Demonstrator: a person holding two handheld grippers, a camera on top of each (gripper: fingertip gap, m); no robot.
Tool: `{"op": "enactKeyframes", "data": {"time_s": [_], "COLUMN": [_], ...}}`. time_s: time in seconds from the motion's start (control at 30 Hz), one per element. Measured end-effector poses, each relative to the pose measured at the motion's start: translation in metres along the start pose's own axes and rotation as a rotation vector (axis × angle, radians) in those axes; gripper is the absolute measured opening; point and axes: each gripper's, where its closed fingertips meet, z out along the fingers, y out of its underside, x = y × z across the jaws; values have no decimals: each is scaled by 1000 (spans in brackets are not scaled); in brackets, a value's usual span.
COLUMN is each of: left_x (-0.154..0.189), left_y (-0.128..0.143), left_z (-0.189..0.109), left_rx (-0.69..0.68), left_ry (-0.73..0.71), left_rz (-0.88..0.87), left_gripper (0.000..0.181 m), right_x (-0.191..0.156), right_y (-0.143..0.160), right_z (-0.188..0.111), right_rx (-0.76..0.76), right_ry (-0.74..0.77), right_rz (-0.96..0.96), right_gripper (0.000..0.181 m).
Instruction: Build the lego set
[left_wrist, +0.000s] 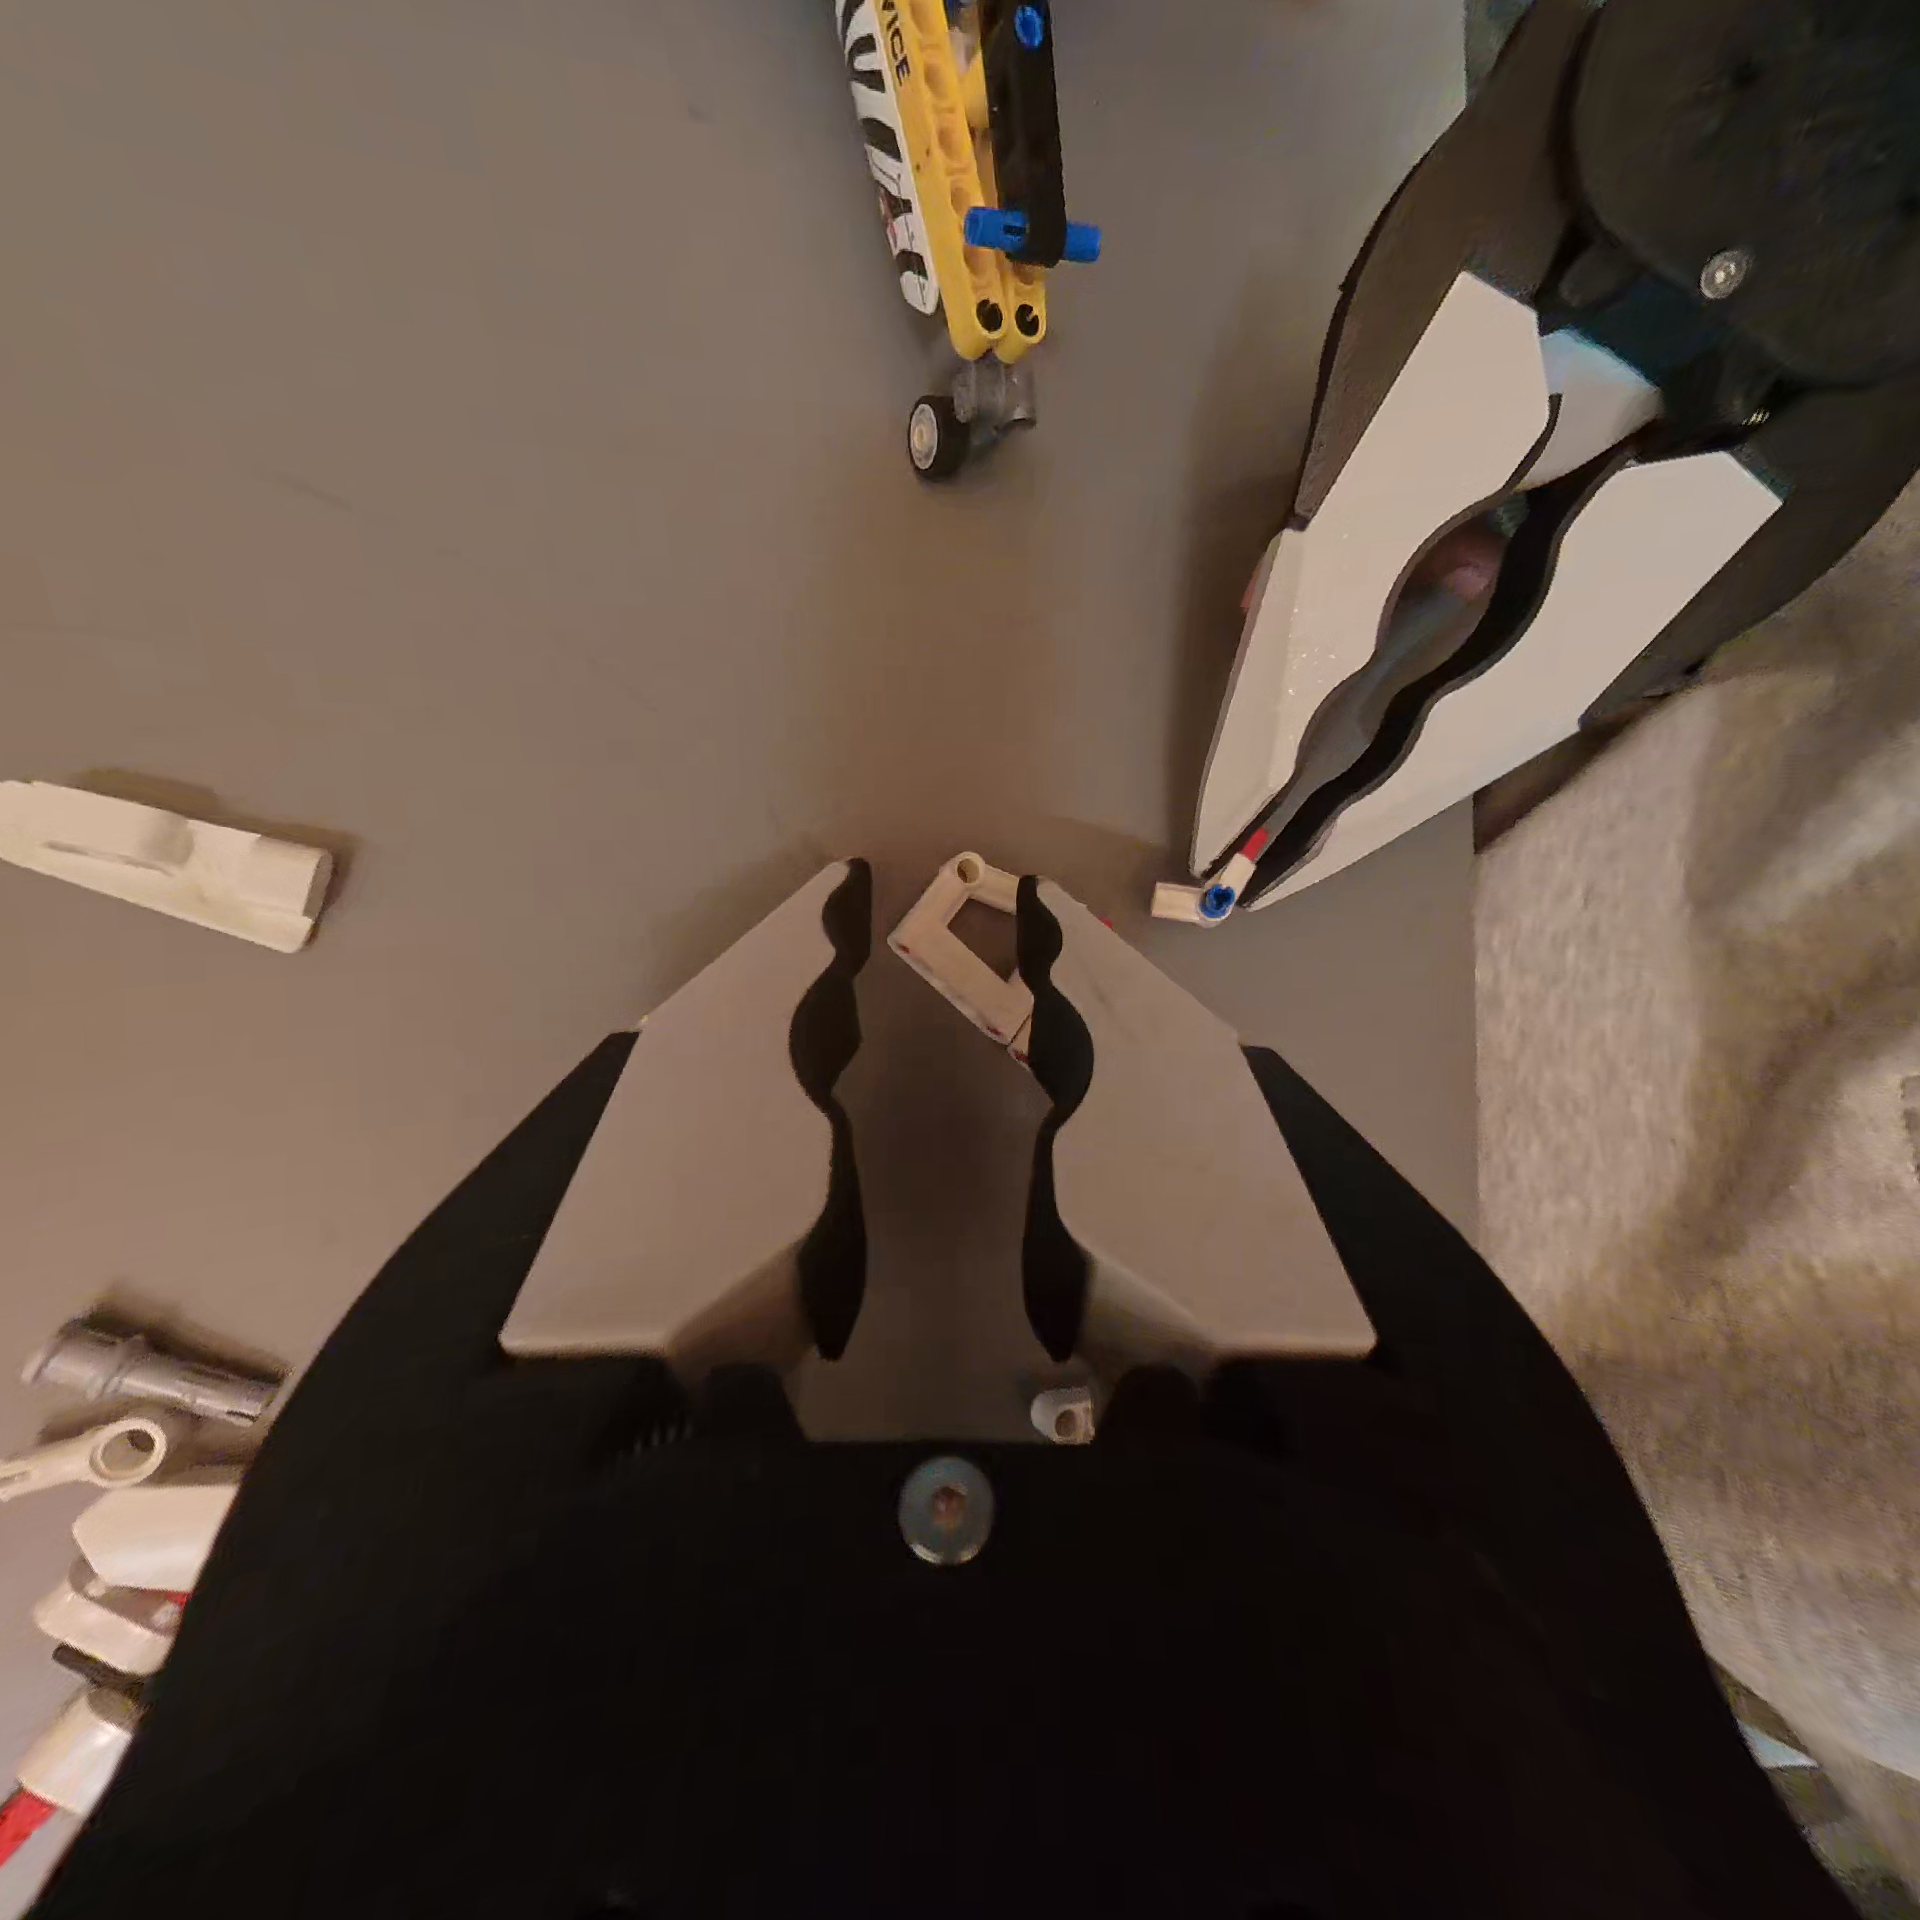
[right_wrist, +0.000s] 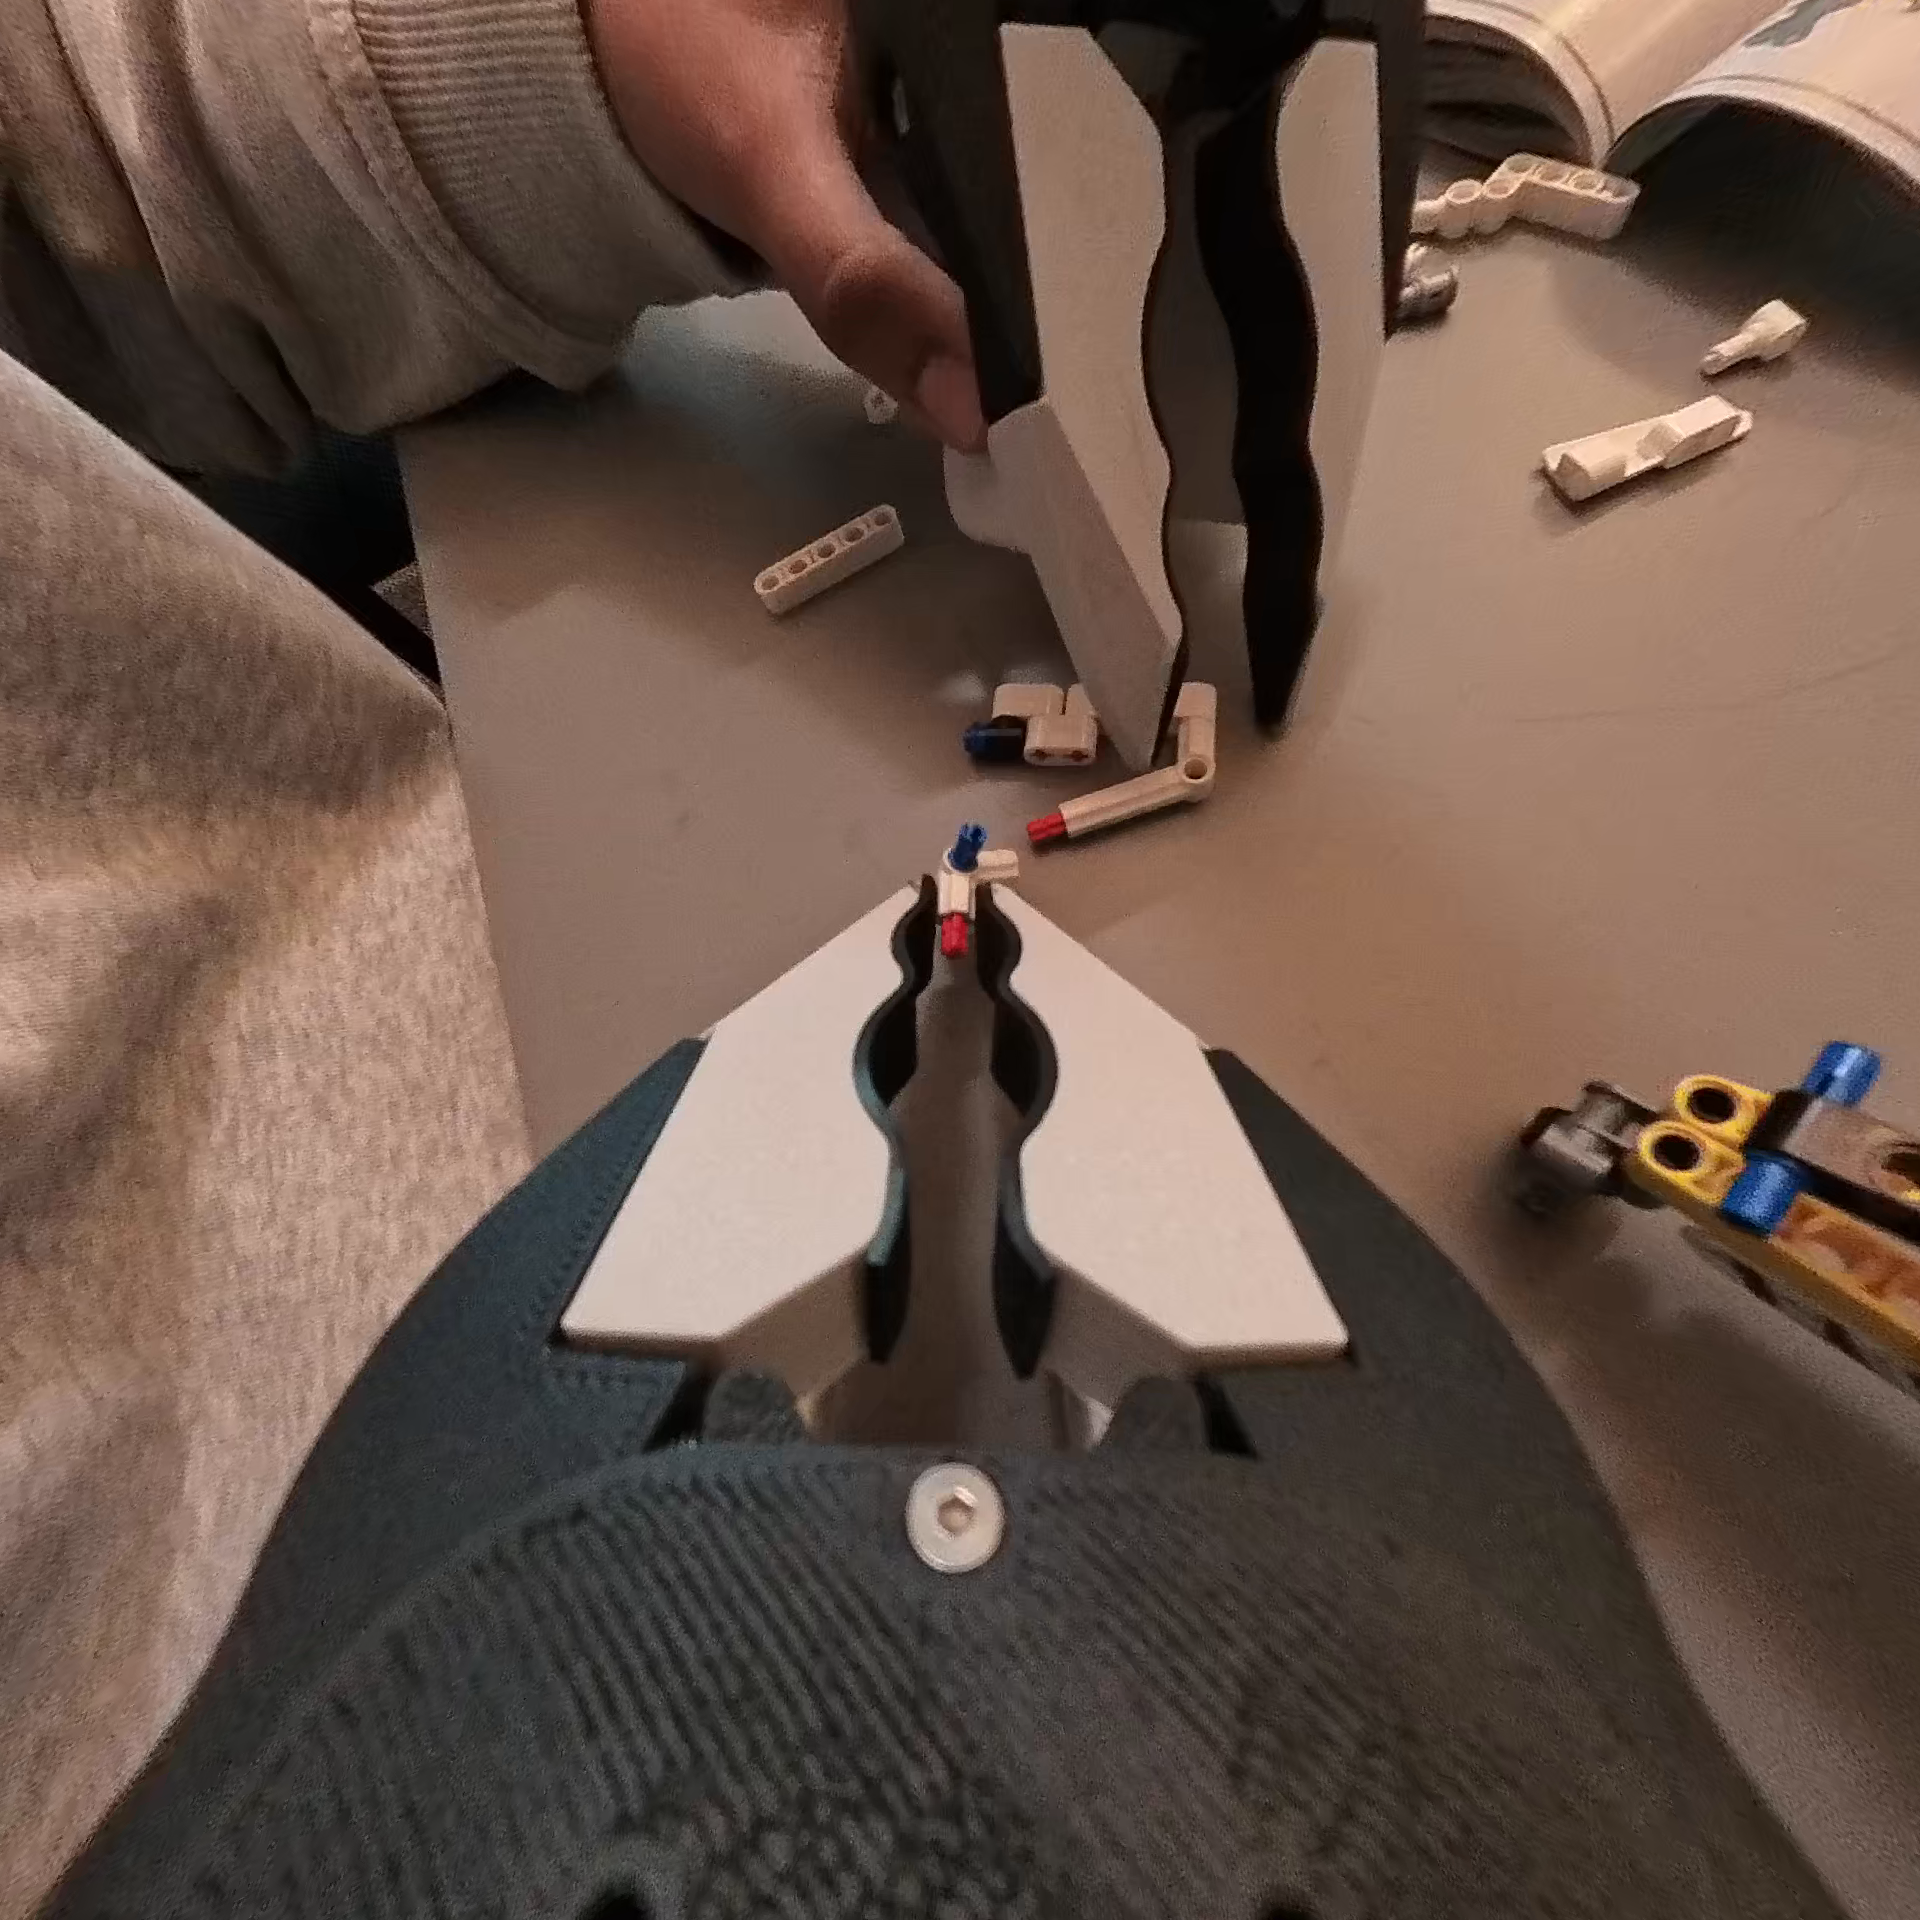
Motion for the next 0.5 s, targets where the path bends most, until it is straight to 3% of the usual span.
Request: {"op": "enactKeyframes", "data": {"time_s": [0.17, 0.5], "left_x": [7, 19], "left_y": [6, 17], "left_z": [4, 2], "left_rx": [-14, -14], "left_ry": [38, 19], "left_rz": [19, 16], "left_gripper": [9, 7], "right_x": [1, -14], "right_y": [4, 8], "right_z": [5, 6], "right_rx": [-46, -127], "right_ry": [7, -47], "right_rz": [-4, -82], "right_gripper": [6, 6]}}
